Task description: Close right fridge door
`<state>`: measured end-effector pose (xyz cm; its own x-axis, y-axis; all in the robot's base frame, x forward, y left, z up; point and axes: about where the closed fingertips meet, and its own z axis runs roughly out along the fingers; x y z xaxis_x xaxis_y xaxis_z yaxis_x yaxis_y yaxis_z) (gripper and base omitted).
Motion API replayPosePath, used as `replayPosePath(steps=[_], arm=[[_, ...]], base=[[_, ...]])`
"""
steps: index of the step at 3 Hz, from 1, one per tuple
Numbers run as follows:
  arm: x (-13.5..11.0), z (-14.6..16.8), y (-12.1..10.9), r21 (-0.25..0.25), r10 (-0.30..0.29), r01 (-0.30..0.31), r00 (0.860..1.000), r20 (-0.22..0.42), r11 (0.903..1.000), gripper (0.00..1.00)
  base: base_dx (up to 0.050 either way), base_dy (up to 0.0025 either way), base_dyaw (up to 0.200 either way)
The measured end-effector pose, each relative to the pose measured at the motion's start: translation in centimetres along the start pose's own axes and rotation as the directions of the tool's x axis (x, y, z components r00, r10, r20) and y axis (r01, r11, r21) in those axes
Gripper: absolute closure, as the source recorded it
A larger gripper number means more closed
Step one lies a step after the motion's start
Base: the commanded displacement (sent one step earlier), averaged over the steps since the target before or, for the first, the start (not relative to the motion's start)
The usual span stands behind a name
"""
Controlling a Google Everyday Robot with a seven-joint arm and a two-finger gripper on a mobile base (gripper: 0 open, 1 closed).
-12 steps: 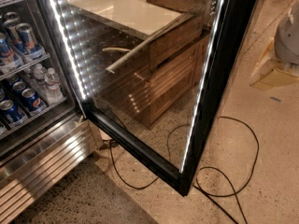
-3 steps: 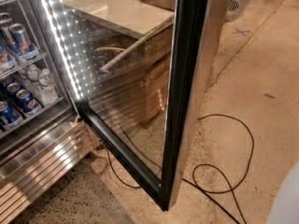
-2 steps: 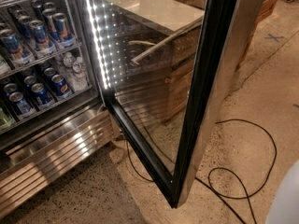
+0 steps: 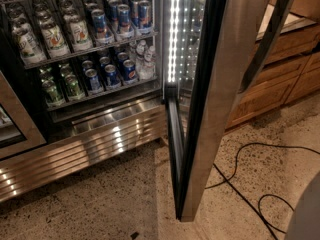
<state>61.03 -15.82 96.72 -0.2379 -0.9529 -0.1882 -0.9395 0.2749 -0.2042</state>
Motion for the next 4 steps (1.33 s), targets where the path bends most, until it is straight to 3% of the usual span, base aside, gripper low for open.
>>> replayPosePath(steps=[1, 4], arm=[[0.00, 0.00, 0.00, 0.000, 0.000, 0.000, 1.000, 0.000, 1.0000, 1.00], [0.00, 0.00, 0.00, 0.000, 0.000, 0.000, 1.000, 0.000, 1.0000, 1.00]], base=[[-0.029, -0.00230, 0.161], [0.033, 0.00239, 0.142]])
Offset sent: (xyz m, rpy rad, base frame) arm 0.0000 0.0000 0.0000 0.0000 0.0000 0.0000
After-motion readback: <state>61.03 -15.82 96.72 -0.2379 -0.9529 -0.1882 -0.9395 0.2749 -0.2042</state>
